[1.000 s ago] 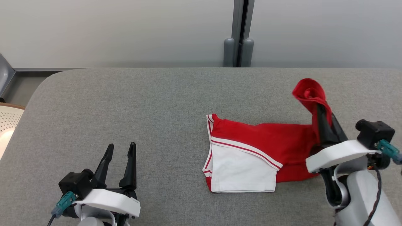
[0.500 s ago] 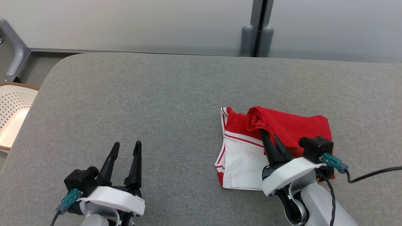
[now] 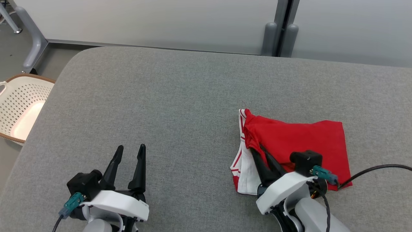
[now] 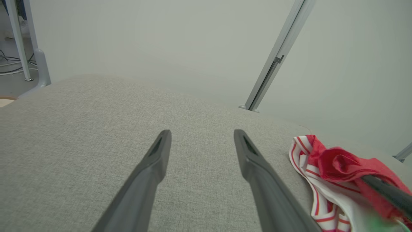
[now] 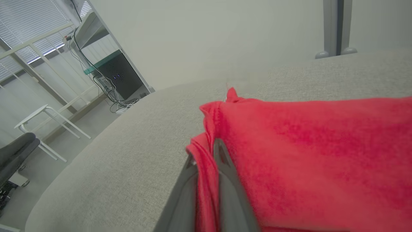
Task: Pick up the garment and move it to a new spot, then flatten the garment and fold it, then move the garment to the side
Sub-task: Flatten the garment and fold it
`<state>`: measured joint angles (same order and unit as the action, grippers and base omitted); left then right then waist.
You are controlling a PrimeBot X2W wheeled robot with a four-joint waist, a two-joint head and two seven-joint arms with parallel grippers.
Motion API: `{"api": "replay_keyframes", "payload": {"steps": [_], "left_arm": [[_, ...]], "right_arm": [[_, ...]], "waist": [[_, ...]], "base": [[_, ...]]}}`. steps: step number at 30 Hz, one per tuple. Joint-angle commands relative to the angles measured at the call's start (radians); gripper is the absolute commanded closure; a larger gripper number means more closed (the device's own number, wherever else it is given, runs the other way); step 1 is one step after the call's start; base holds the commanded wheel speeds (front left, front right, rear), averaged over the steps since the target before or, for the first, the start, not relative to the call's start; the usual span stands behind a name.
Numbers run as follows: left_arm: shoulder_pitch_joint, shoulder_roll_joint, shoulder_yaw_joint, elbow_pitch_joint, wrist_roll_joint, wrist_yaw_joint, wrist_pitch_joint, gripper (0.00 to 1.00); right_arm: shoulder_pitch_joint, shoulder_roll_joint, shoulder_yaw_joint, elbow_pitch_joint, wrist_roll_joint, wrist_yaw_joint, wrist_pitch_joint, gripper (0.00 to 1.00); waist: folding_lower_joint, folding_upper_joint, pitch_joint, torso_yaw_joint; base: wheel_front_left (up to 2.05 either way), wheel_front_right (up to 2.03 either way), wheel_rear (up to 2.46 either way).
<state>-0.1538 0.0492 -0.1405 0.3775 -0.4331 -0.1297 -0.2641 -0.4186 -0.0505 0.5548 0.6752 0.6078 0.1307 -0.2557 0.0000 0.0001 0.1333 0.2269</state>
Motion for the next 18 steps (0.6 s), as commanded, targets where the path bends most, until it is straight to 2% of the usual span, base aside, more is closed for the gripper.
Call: {"api": "replay_keyframes", "payload": {"steps": [1, 4, 5, 8, 12, 18], "left_arm": [[-0.004, 0.004, 0.004, 0.004, -0.001, -0.002, 0.000, 0.00], [0.003, 0.004, 0.003, 0.010, -0.001, -0.002, 0.000, 0.00], [0.002, 0.004, -0.001, 0.013, -0.002, -0.002, 0.000, 0.00], [-0.003, 0.003, -0.008, 0.015, -0.007, -0.002, 0.000, 0.00], [-0.004, 0.004, -0.007, 0.012, -0.009, -0.002, 0.000, 0.00], [-0.005, 0.004, 0.000, 0.003, -0.012, -0.002, 0.000, 0.00]], "right_arm": [[0.007, -0.001, 0.021, 0.018, 0.011, 0.000, -0.007, 0.00], [0.012, -0.001, 0.078, 0.023, 0.048, 0.000, -0.008, 0.00], [0.016, -0.001, 0.132, 0.010, 0.087, 0.000, 0.008, 0.00], [-0.010, -0.003, 0.167, -0.002, 0.127, 0.000, 0.004, 0.00], [-0.050, -0.003, 0.108, 0.023, 0.100, 0.000, -0.008, 0.00], [-0.079, -0.001, -0.061, 0.036, -0.045, 0.000, -0.010, 0.00]], "waist": [[0.0000, -0.0001, -0.004, 0.000], [0.0000, -0.0001, -0.007, -0.001], [0.0000, -0.0001, -0.006, -0.001], [0.0000, -0.0001, -0.004, -0.002], [0.0000, -0.0001, -0.001, -0.006], [0.0000, -0.0001, 0.000, -0.014]], "base": [[0.00, 0.00, 0.00], [0.00, 0.00, 0.00], [0.00, 0.00, 0.00], [0.00, 0.00, 0.00], [0.00, 0.00, 0.00], [0.00, 0.00, 0.00]]}}
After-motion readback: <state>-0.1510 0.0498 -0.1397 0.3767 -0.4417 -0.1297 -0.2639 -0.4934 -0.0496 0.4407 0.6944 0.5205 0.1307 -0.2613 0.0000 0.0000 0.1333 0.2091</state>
